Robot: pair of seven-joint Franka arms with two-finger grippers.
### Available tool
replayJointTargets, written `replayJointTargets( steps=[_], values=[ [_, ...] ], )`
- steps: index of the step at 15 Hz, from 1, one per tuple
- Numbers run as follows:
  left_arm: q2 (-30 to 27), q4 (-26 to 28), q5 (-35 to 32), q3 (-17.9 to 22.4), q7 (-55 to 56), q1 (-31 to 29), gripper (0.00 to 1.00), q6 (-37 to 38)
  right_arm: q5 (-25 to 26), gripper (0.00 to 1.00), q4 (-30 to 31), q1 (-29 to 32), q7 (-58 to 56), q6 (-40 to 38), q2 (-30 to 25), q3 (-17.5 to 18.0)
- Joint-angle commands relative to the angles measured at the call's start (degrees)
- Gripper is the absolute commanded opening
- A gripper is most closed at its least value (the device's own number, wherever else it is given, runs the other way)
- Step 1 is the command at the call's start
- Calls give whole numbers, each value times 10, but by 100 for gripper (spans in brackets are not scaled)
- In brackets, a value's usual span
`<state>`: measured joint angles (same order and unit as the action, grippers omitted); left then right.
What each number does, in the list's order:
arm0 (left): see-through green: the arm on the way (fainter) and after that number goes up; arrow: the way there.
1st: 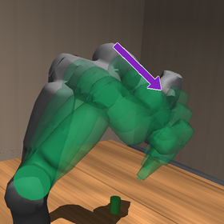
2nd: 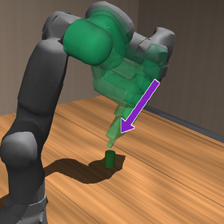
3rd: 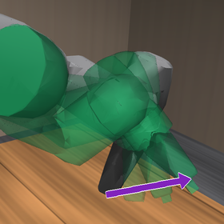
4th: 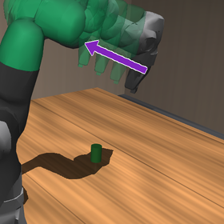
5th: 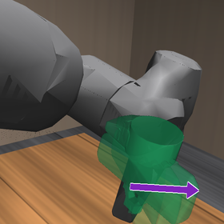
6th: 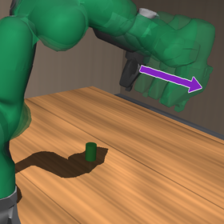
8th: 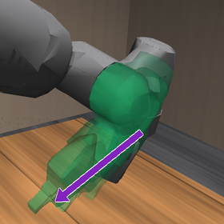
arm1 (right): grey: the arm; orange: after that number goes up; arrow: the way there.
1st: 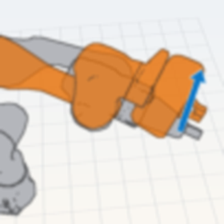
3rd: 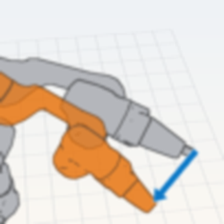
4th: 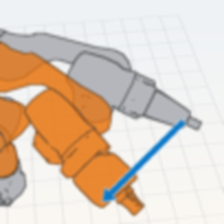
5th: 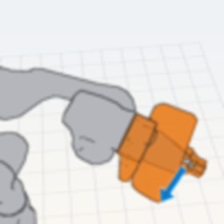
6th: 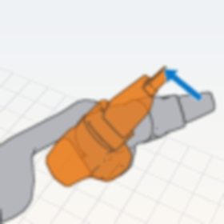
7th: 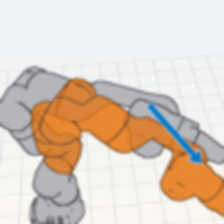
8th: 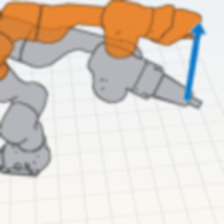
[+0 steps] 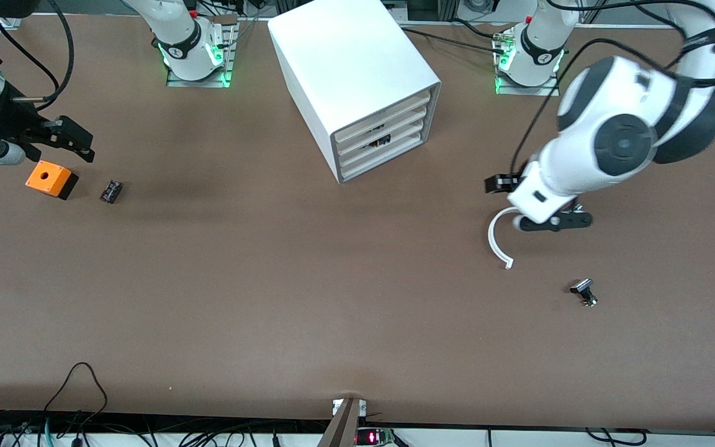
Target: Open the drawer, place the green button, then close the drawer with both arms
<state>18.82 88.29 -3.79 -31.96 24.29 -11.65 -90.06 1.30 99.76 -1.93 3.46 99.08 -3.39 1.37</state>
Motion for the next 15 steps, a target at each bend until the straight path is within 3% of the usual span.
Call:
replayJointTargets(
  steps=[1, 3, 6, 9, 12, 15],
  values=[
    [0, -64, -13, -6, -81, -31, 99, 59, -2, 100, -12, 5, -12, -4, 6, 2],
    [-12, -96, -31, -4, -113, -32, 99, 90, -2, 100, -12, 4, -12, -4, 6, 2],
    [-38, -92, -55, 14, -166, -31, 99, 90, -2, 100, -12, 4, -12, -4, 6, 2],
    [-67, -74, -7, 134, -282, 25, 99, 70, -2, 100, -12, 5, -12, -4, 6, 2],
    [-141, 23, 14, 259, -364, 100, 99, -16, -2, 100, -12, 5, -12, -4, 6, 2],
    [-179, 85, 38, 289, -324, 117, 99, -87, -2, 100, -12, 5, -14, -6, 6, -1]
  ],
)
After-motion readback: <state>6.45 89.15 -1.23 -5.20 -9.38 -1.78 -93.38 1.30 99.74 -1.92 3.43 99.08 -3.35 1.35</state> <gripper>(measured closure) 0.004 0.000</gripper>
